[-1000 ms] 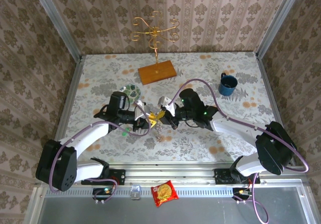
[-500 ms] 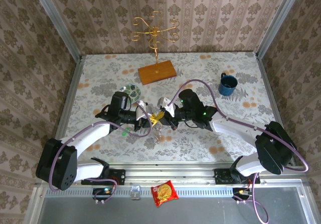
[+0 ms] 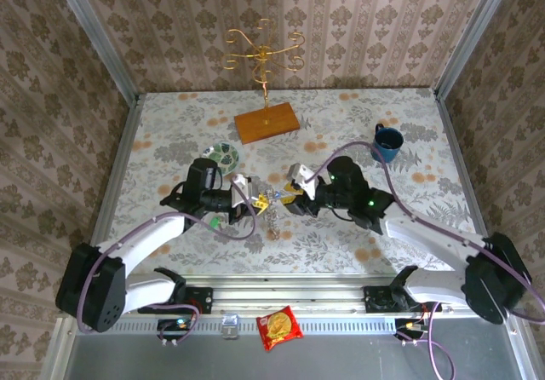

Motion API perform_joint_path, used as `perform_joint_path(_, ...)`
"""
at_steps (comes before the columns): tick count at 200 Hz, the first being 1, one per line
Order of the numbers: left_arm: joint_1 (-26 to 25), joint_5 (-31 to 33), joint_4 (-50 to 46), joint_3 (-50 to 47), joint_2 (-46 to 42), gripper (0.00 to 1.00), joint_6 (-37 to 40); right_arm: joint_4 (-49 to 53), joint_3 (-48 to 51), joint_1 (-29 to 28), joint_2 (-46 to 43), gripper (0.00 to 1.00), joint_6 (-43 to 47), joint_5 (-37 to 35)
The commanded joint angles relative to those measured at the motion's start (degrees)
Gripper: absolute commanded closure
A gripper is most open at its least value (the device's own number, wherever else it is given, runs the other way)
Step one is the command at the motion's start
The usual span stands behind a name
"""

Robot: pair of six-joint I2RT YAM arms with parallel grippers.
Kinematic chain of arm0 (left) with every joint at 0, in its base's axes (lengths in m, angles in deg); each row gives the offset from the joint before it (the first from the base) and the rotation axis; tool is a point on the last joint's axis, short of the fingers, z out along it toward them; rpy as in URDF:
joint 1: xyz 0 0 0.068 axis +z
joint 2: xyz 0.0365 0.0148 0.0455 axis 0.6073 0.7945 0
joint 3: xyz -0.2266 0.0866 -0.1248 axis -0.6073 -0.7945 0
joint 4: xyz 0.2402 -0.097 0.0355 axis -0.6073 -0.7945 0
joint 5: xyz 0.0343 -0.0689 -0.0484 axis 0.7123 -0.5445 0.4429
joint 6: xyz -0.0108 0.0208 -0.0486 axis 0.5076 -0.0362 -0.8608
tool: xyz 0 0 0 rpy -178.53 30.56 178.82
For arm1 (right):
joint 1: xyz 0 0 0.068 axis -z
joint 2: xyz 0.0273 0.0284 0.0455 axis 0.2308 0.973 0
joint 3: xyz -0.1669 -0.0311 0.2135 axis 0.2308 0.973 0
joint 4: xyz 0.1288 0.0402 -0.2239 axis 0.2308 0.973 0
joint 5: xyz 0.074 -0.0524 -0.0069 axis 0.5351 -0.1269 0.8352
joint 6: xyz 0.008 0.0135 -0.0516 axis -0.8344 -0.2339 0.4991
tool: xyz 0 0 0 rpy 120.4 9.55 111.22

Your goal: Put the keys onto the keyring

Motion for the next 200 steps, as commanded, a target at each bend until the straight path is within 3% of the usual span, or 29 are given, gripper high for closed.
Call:
perform_joint_path(1,-1.4,3.8,2.0,-1.0,-2.4,1.00,4.4,1.2,3.4,-1.3,-2.8,0.62,8.1,-7.2)
perform_joint_path(64,-3.3,6.8,1.8,-1.1,-3.5,1.00,6.2,3.1,1.4,-3.8,-1.8,0.77,10.7,-6.3)
perform_joint_path(118,-3.5,7.6,-1.3,0.5,-3.4,1.00,5.9,0.1,0.4,-5.3,0.1,0.72,9.9,-5.5)
perform_joint_path(200,-4.7,10.9,-11.6,6.0,-3.2,1.00,6.2,-1.0,-4.9,-7.2,7.1,0.73,11.2,-5.3)
